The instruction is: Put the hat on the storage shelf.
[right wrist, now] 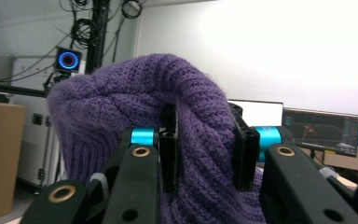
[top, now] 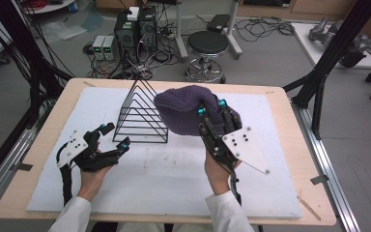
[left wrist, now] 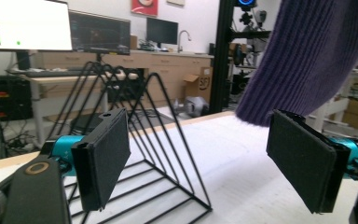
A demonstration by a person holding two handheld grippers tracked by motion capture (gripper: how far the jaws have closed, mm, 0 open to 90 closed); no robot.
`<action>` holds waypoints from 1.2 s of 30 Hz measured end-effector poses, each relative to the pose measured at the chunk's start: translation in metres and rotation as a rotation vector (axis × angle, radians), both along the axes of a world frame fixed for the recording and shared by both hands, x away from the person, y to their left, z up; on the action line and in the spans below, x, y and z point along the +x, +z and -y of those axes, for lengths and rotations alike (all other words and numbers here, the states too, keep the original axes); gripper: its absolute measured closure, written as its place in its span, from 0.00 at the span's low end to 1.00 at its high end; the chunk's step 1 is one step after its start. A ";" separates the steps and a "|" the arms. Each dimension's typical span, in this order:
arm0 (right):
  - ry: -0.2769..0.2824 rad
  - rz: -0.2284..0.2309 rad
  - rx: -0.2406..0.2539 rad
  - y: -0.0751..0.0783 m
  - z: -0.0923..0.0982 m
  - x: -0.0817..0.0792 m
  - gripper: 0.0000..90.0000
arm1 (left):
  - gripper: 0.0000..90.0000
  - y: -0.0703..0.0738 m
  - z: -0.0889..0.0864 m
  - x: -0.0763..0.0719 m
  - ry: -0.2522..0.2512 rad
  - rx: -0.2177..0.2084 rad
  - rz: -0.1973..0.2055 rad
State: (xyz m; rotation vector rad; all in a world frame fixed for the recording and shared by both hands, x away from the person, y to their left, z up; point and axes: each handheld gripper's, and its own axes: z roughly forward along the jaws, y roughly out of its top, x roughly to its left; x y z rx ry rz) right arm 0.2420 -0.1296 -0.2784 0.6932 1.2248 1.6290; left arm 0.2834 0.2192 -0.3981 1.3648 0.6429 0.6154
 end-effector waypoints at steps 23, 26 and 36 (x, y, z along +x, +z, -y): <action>0.144 -0.022 0.043 -0.010 -0.043 -0.010 0.77 | 0.24 0.009 0.018 -0.008 -0.109 -0.005 0.051; 0.169 -0.028 0.049 -0.011 -0.048 -0.009 0.77 | 0.24 0.013 0.021 -0.009 -0.127 -0.006 0.064; 0.236 -0.050 0.030 -0.014 -0.074 -0.009 0.77 | 0.55 0.019 0.019 -0.010 -0.139 0.021 0.095</action>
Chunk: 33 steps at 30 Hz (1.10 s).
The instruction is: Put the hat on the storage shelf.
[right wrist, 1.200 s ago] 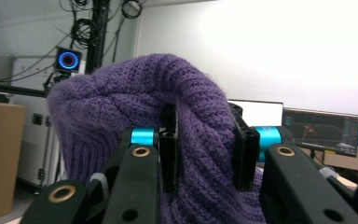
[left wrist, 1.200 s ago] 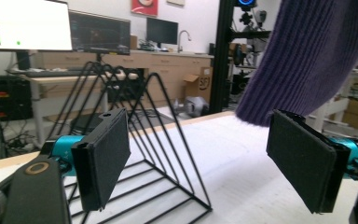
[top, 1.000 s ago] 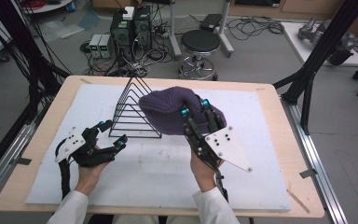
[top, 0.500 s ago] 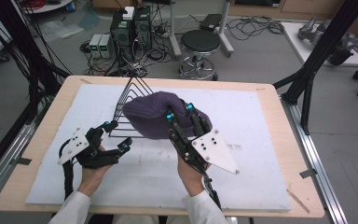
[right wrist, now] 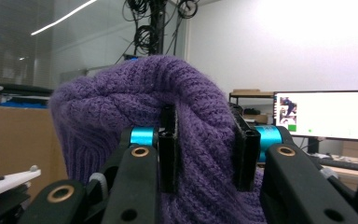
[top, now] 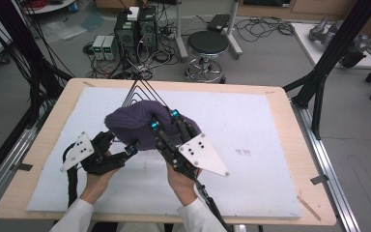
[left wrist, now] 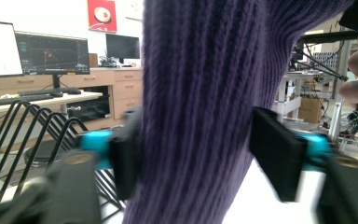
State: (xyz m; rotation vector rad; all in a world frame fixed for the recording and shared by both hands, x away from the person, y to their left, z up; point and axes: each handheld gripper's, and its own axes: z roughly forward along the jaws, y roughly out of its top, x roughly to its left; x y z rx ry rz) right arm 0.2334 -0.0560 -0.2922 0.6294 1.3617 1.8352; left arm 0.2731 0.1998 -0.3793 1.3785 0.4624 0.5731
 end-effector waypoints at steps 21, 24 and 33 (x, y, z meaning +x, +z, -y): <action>-0.055 0.005 -0.043 0.005 -0.007 0.012 0.77 | 0.91 0.022 -0.026 0.016 -0.031 0.033 -0.061; -0.071 0.013 -0.050 0.011 -0.009 0.018 0.77 | 0.91 0.034 -0.029 0.020 -0.029 0.050 -0.061; -0.106 0.040 -0.008 0.030 -0.019 0.036 0.77 | 0.91 0.069 -0.040 0.043 0.010 0.062 -0.044</action>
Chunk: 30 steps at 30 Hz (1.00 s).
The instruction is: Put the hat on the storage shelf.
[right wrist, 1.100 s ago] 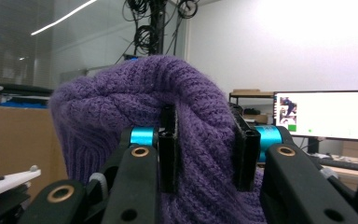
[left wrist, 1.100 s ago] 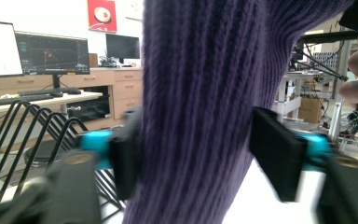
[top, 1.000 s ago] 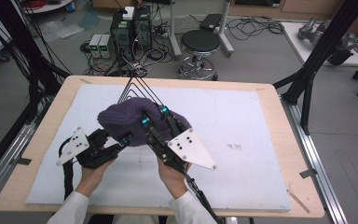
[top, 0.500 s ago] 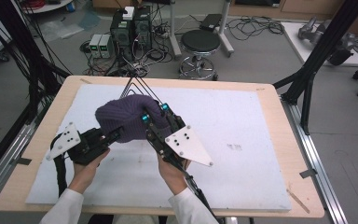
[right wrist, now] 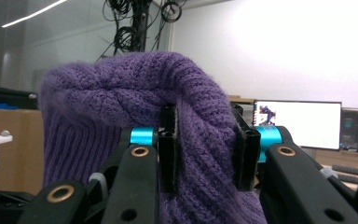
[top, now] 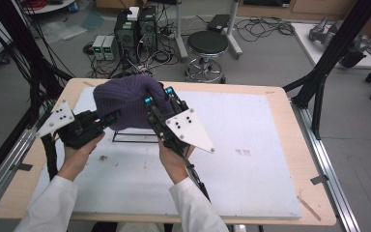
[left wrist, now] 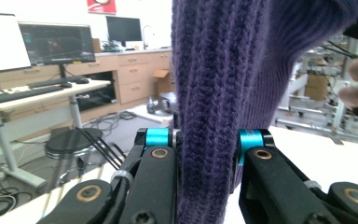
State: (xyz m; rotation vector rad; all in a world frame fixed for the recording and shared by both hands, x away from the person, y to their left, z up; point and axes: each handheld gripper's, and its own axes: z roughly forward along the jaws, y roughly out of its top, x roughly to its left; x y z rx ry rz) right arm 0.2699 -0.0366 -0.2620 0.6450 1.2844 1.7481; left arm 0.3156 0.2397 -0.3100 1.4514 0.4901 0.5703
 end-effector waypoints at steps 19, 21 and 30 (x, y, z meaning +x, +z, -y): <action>-0.037 -0.042 0.027 0.025 -0.005 0.033 0.77 | 0.91 0.026 -0.007 0.035 0.054 -0.016 -0.023; -0.042 -0.049 0.006 0.022 -0.007 0.034 0.77 | 0.91 0.022 -0.009 0.037 0.059 -0.033 -0.032; -0.065 -0.112 -0.029 -0.003 -0.017 0.049 0.77 | 0.91 -0.011 -0.014 0.042 0.096 -0.036 -0.083</action>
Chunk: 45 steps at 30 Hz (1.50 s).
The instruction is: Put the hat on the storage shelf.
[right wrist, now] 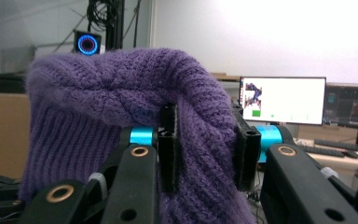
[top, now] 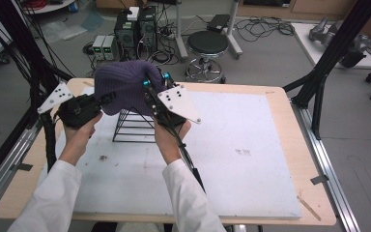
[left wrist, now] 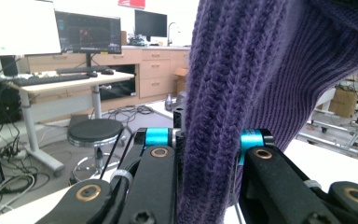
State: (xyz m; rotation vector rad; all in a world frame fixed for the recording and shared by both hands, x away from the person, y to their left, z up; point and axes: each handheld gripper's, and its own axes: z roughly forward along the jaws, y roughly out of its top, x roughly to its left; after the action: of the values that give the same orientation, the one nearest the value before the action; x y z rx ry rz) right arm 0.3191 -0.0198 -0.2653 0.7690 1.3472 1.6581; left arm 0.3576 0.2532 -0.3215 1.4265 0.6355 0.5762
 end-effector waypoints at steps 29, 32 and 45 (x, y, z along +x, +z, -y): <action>-0.088 -0.076 -0.012 -0.084 -0.017 0.018 0.77 | 0.91 -0.074 -0.001 0.005 0.046 0.022 -0.119; -0.083 -0.094 -0.027 -0.087 -0.019 0.020 0.77 | 0.91 -0.078 -0.003 0.005 0.053 0.043 -0.139; -0.063 -0.179 -0.079 -0.102 -0.031 0.023 0.75 | 0.90 -0.102 -0.014 0.008 0.070 0.033 -0.244</action>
State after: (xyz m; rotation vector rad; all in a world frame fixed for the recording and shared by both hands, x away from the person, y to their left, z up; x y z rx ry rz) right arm 0.3426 0.0109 -0.3669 0.9214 1.4874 1.5066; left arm 0.3657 0.2677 -0.4231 1.5233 0.8750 0.4725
